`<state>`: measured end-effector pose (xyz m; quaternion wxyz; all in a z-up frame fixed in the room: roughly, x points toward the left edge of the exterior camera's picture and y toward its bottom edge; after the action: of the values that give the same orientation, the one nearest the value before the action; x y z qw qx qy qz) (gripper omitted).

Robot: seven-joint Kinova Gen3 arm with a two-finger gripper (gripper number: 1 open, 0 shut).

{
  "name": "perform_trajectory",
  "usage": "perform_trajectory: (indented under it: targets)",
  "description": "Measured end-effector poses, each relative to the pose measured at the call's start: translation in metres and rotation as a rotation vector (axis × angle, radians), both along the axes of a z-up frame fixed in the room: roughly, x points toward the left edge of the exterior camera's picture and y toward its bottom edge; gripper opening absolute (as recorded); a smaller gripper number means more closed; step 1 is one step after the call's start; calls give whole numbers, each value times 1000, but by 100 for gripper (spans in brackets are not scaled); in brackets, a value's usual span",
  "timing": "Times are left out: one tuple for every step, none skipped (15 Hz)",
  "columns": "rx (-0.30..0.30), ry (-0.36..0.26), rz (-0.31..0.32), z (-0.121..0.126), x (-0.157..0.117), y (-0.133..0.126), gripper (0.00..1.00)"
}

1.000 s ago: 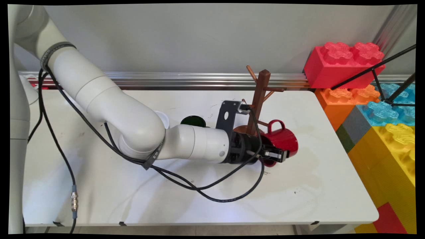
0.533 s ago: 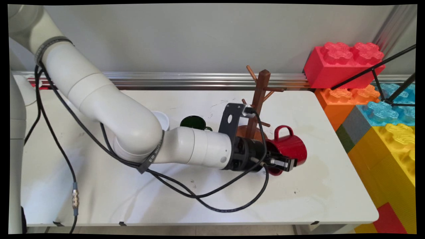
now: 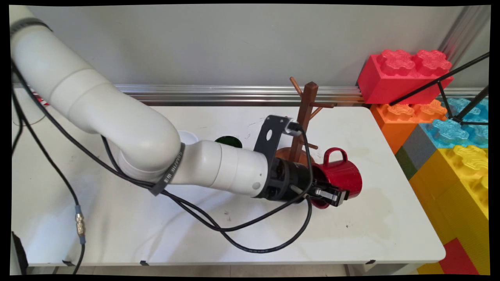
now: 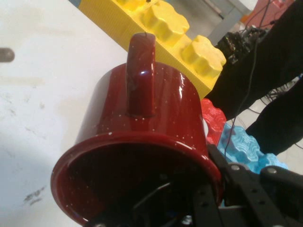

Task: Place the picked object on the table

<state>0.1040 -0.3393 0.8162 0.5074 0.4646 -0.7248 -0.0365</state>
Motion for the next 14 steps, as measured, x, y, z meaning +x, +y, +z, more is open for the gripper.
perform_trajectory:
  targets:
    - [-4,-6,-13,5,1,1,0]
    - [-8,-13,-28,11,3,3,0]
    - [-11,-18,-41,15,4,4,0]
    - [-14,-22,-51,18,5,5,0]
    - [-18,-29,-65,23,7,6,0]
    - [-21,-33,-75,26,8,7,0]
    - [-27,-41,-91,31,11,8,0]
    - [-31,-47,-102,34,12,9,0]
    - [-36,-55,-115,38,15,10,0]
    - [-42,-65,-128,42,17,11,0]
    - [-49,-76,-142,46,20,11,0]
    - [-58,-91,-157,51,25,11,0]
    - [-67,-107,-171,55,30,11,0]
    - [-75,-123,-182,59,34,10,0]
